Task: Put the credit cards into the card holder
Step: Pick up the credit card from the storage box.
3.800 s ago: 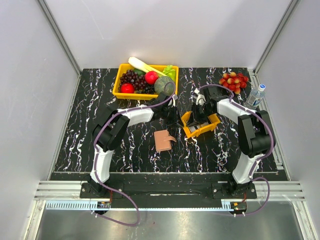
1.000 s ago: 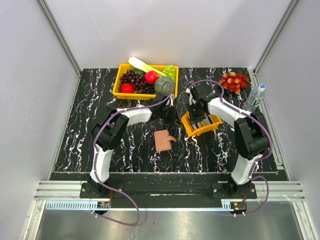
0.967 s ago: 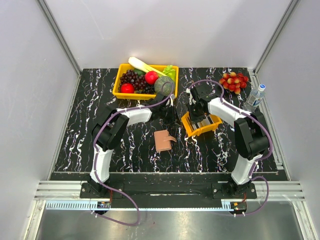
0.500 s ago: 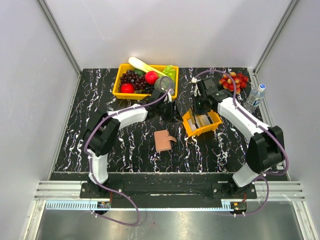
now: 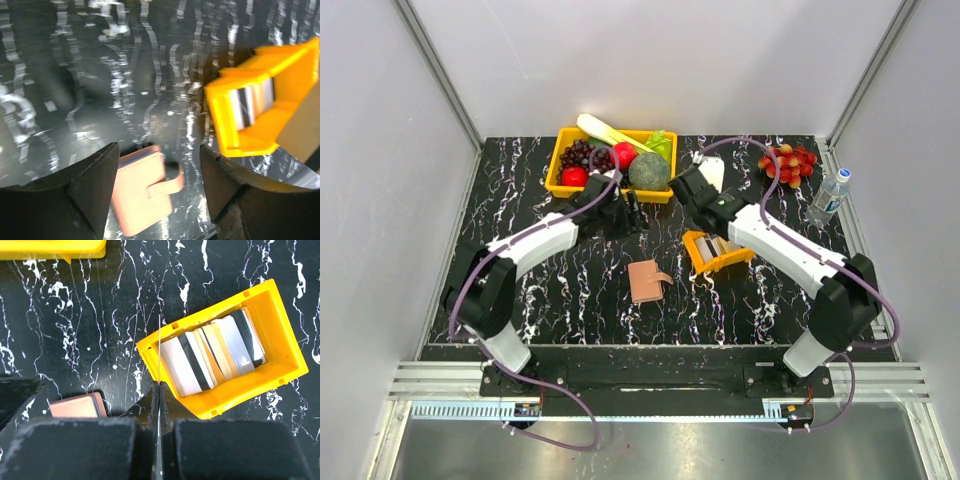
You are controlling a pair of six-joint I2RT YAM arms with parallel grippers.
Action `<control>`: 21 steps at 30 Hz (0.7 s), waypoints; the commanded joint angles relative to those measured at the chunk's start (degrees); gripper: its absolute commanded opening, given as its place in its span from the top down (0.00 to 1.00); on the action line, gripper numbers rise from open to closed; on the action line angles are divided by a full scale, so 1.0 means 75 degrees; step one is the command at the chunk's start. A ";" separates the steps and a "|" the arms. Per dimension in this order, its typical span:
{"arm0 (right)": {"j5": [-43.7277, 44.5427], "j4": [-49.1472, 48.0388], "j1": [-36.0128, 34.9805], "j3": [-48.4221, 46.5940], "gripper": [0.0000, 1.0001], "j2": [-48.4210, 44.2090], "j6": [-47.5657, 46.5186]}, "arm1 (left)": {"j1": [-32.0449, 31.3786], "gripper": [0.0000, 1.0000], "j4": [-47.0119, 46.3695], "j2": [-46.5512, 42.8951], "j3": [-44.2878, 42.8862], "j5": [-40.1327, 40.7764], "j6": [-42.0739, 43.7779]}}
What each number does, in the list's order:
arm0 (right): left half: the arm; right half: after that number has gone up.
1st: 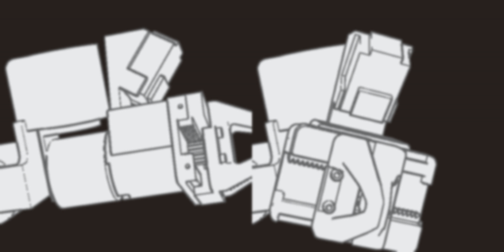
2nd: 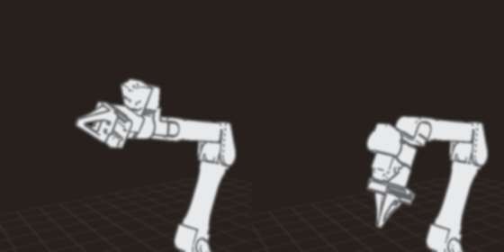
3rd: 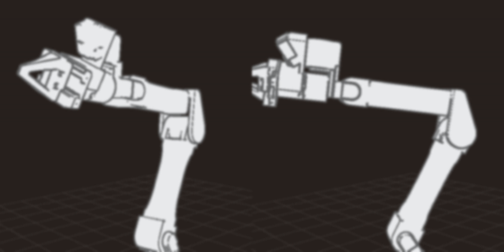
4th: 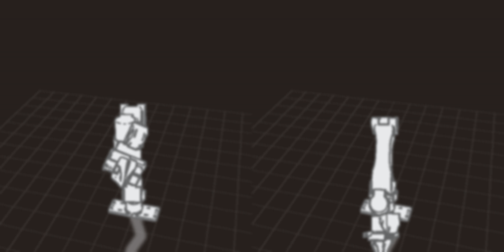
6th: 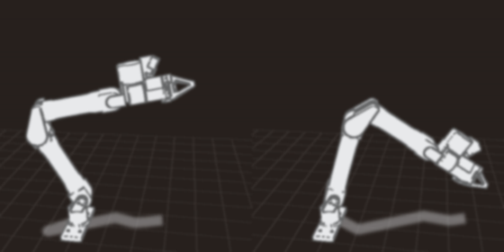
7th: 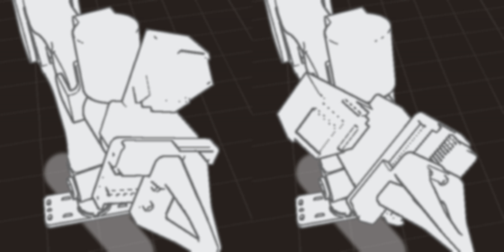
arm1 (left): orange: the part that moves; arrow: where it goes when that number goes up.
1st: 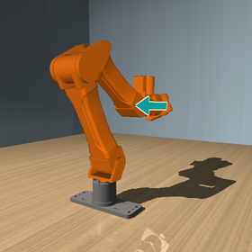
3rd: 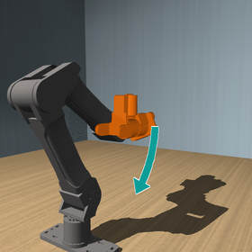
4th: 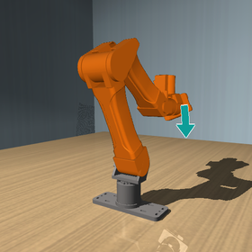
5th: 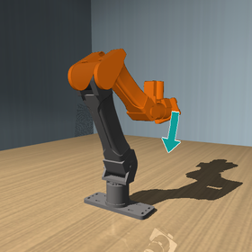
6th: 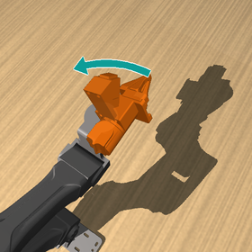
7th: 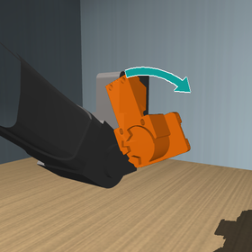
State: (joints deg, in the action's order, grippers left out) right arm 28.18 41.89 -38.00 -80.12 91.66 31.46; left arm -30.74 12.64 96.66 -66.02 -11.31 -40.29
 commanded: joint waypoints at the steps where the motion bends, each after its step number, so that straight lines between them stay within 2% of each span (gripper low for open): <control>1: 0.1481 -0.0053 -0.0453 -0.0438 1.00 0.0329 0.0937 | 0.0255 0.27 0.0610 -0.0922 0.0411 0.1342 0.0169; 6: 0.1166 -0.0241 -0.0710 -0.0615 1.00 0.0669 0.0844 | 0.0442 0.18 0.0927 -0.1625 0.0891 0.2082 0.0064; 9: -0.0388 -0.1327 -0.0746 -0.0113 1.00 0.0448 0.0506 | 0.0490 0.11 0.0986 -0.1907 0.1126 0.2164 0.0087; 12: -0.2205 -0.2196 -0.0734 0.0520 1.00 0.0096 0.0399 | 0.0513 0.09 0.1033 -0.2130 0.1442 0.2129 0.0099; 14: -0.2993 -0.2351 -0.0734 0.0825 1.00 0.0014 0.0503 | 0.0501 0.09 0.1021 -0.2305 0.1688 0.2129 0.0029; 18: -0.4025 -0.2445 -0.0793 0.1072 1.00 0.0177 0.0492 | 0.0525 0.09 0.0881 -0.2634 0.2169 0.2071 -0.0158; 21: -0.4087 -0.2492 -0.0816 0.1190 1.00 0.0259 0.0469 | 0.0513 0.09 0.0728 -0.2716 0.2357 0.1954 -0.0217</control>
State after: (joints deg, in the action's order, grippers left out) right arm 4.60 27.18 -43.35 -71.77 94.45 35.40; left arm -27.16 20.23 78.83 -49.50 3.05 -40.71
